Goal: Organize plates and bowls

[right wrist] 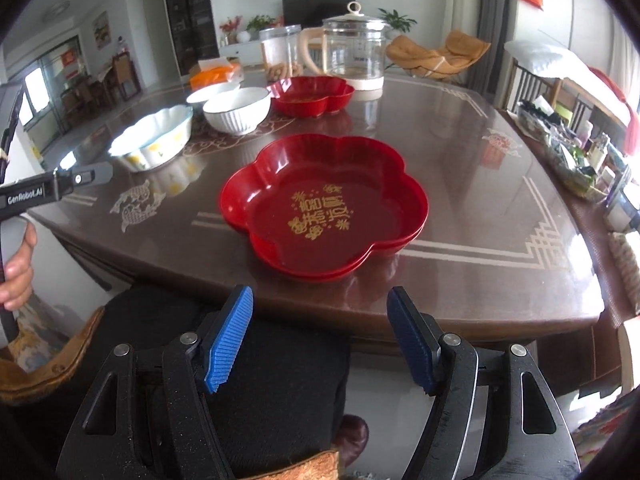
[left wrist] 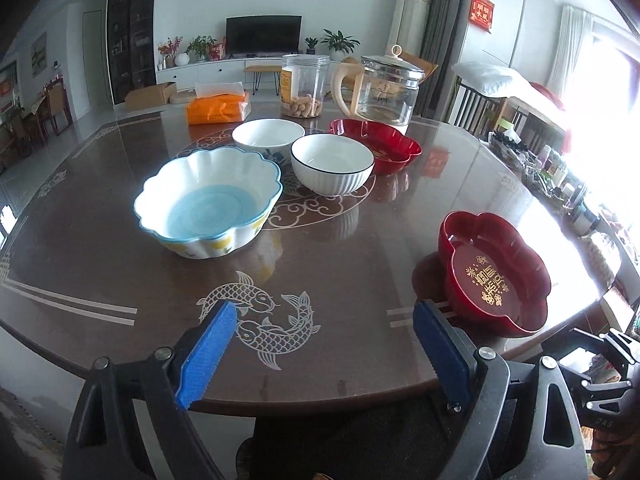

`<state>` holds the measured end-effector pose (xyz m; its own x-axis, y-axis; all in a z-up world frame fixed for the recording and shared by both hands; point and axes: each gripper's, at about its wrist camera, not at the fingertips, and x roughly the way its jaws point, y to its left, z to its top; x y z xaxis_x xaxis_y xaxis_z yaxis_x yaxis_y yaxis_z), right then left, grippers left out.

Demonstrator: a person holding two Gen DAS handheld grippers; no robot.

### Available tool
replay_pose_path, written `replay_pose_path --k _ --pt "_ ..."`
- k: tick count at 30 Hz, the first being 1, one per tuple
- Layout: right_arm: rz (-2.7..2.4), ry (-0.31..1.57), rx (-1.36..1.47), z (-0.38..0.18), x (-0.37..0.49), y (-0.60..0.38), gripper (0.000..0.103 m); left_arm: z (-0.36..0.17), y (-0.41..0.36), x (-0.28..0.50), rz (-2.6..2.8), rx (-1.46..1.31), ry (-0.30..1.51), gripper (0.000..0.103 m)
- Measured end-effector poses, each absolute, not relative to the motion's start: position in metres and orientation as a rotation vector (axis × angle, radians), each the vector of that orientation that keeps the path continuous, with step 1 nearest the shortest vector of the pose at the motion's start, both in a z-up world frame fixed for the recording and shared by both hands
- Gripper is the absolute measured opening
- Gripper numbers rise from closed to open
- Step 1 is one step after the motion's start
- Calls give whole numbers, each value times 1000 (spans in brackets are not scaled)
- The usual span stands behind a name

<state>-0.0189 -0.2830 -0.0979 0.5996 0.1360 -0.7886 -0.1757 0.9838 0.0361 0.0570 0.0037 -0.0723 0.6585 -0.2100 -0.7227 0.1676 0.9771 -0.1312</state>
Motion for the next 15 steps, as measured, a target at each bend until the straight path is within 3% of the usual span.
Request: replay_pose_path --k 15 --pt "209 973 -61 -117 -12 -268 73 -74 -3 55 -216 -37 832 90"
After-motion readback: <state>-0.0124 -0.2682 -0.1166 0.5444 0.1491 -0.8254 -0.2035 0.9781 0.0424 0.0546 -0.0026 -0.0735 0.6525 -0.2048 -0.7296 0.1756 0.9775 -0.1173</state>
